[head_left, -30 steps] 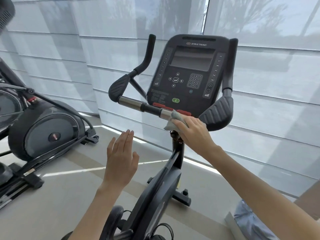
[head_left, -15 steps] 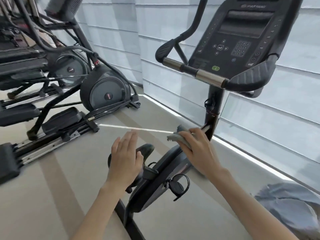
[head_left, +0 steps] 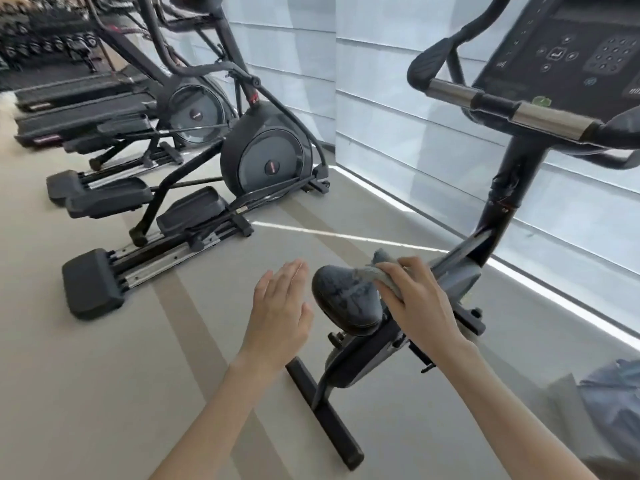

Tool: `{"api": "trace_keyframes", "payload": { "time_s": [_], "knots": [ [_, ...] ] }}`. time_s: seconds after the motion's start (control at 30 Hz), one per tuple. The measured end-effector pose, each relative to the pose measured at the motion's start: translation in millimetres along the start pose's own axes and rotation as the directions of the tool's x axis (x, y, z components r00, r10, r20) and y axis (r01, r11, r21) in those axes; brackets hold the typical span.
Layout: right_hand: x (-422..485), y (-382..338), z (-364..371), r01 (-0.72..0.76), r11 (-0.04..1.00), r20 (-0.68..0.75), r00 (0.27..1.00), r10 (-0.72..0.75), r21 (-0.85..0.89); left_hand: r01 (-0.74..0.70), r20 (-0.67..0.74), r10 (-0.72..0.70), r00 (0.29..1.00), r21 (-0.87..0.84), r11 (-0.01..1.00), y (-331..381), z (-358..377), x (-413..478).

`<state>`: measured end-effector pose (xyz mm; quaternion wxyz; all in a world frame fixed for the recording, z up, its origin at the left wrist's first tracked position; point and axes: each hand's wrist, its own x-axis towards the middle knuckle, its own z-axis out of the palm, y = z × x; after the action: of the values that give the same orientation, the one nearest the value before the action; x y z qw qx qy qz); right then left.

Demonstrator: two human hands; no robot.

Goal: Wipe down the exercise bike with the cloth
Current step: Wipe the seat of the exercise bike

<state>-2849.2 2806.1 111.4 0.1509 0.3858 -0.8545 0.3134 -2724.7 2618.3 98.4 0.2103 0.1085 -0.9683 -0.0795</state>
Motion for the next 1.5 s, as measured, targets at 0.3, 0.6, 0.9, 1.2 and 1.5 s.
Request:
{"api": "trace_keyframes", "payload": {
  "time_s": [0.3, 0.6, 0.9, 1.2, 1.5],
  "knots": [
    [-5, -65, 65, -0.23, 0.973, -0.154, 0.961, 0.231, 0.027, -0.272, 0.076, 0.27, 0.96, 0.018, 0.962, -89, -16, -4],
    [-19, -31, 86, -0.52, 0.853, -0.225, 0.825, 0.518, 0.056, -0.431, 0.175, 0.441, 0.88, -0.095, 0.897, -105, 39, 42],
    [11, 25, 156, -0.712, 0.485, -0.201, 0.449, 0.87, 0.508, -0.53, 0.329, 0.575, 0.749, -0.222, 0.818, -109, 127, 105],
    [40, 59, 232, -0.692, 0.664, 0.117, 0.662, 0.74, -0.282, -0.54, 0.375, 0.607, 0.701, -0.277, 0.795, -116, 185, 153],
    [34, 53, 234, -0.728, 0.609, 0.088, 0.617, 0.782, -0.314, -0.55, 0.398, 0.698, 0.595, -0.432, 0.715, -102, 214, 191]
  ]
}}
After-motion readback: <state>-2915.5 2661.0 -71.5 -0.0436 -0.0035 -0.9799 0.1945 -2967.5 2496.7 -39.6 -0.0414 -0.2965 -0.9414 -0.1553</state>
